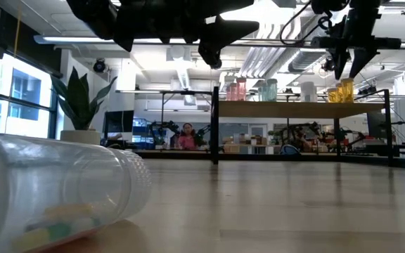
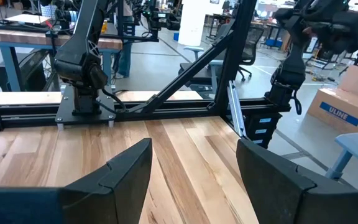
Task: Pick and place medicine bottles onto shelf by color
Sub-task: Put the orange pill bottle on the shelf aligned with the other orange pill bottles, then adjust the transparent pill bottle on the shelf
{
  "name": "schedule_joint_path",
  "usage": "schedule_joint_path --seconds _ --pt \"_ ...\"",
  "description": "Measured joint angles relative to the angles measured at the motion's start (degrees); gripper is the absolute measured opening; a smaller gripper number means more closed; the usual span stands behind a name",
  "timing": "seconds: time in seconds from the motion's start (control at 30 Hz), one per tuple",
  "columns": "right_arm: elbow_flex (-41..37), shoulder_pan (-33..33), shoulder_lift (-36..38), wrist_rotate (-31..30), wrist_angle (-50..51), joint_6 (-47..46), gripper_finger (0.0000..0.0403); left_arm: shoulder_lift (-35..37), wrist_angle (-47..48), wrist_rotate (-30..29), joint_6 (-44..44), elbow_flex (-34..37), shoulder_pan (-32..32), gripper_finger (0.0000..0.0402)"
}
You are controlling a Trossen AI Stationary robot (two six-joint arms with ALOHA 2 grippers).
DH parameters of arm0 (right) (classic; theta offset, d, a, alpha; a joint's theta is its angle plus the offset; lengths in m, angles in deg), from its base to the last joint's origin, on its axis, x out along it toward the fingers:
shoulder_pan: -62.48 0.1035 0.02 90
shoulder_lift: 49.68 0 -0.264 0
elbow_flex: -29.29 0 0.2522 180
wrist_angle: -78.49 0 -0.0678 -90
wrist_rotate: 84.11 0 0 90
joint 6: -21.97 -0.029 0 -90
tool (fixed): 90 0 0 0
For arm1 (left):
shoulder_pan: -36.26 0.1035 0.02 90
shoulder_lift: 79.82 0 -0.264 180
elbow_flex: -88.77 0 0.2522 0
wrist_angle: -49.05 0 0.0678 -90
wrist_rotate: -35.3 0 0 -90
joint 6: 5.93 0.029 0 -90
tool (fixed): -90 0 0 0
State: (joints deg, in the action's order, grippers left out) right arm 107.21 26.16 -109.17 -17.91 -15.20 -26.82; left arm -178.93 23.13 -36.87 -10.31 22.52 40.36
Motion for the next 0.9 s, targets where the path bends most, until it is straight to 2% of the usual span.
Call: schedule_joint_path --seconds 0.3,0.53,0.8,0.9 --pt "4.68 2.88 0.00 0.10 0.60 -0.08 0.0147 0.29 0.33 0.00 -2.54 0.01 0.30 0.0225" --pt "6.87 5.78 0.00 0.05 -0.23 0.35 0.0147 5.54 9.19 0.00 -2.13 0.08 1.95 0.0225" --pt "7.02 11.06 -1.08 -4.17 -16.63 9.43 0.0147 10.77 18.12 -0.54 3.66 0.07 0.62 0.0225" --pt "7.02 12.48 -2.09 -4.70 -22.66 14.29 0.0147 10.79 19.29 -3.69 4.02 0.56 0.28 0.0225"
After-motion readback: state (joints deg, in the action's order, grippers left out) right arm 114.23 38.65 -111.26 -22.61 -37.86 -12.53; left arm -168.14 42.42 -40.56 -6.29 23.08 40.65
